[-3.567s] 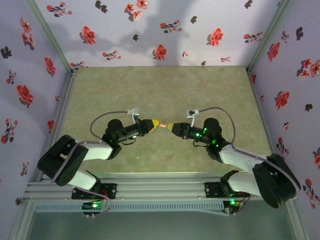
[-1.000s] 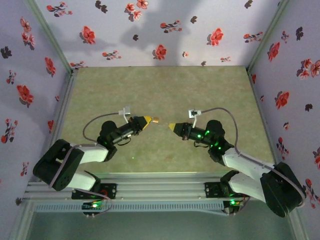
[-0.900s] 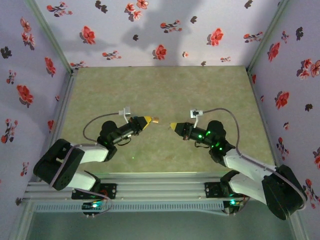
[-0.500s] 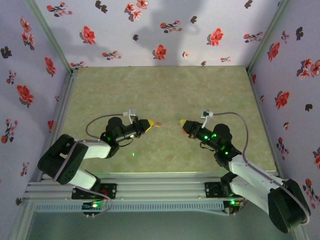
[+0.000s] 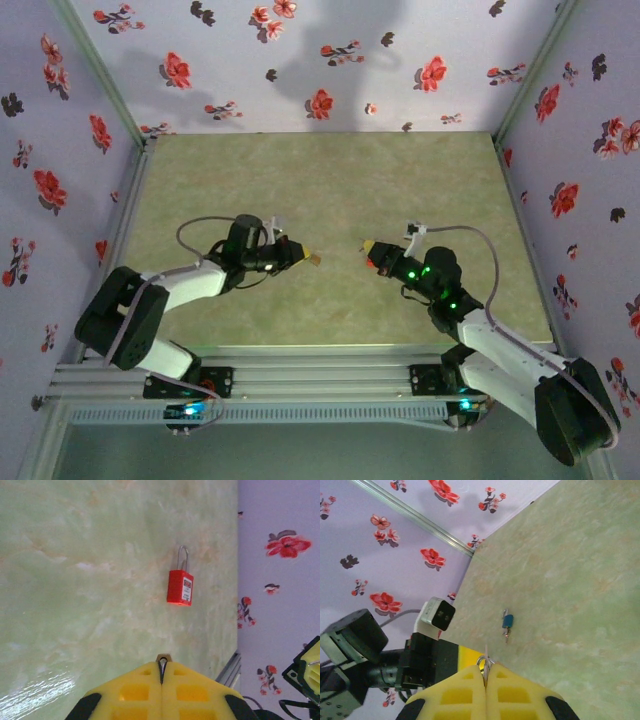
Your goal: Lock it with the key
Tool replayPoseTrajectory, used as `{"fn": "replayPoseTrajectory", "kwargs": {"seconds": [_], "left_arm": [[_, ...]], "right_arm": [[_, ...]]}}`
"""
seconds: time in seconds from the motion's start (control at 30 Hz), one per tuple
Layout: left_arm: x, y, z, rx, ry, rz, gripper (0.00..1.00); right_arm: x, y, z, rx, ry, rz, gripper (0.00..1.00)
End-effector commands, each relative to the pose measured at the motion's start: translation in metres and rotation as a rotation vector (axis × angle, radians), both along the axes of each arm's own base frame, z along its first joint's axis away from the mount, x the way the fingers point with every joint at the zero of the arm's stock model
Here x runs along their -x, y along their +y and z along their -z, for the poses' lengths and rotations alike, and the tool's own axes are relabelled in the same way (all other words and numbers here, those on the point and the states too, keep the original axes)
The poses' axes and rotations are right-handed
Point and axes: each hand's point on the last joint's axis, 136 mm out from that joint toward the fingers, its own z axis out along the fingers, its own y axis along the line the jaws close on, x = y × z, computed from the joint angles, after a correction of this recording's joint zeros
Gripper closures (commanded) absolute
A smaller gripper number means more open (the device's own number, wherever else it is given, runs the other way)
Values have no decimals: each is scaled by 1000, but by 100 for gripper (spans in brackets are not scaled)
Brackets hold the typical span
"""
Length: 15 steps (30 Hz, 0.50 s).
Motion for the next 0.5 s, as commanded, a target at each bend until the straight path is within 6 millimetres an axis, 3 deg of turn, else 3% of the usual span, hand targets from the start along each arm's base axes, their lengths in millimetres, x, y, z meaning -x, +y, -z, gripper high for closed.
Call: {"fn": "replayPoseTrajectory", "kwargs": {"seconds": [0.0, 0.47], "left_arm": [[6, 8, 7, -120, 33, 47, 100], [4, 2, 10, -349, 124, 173, 100]], "right_arm": [[-6, -7, -3, 19, -20, 43, 100], [-9, -24, -2, 24, -10, 123, 100]]}}
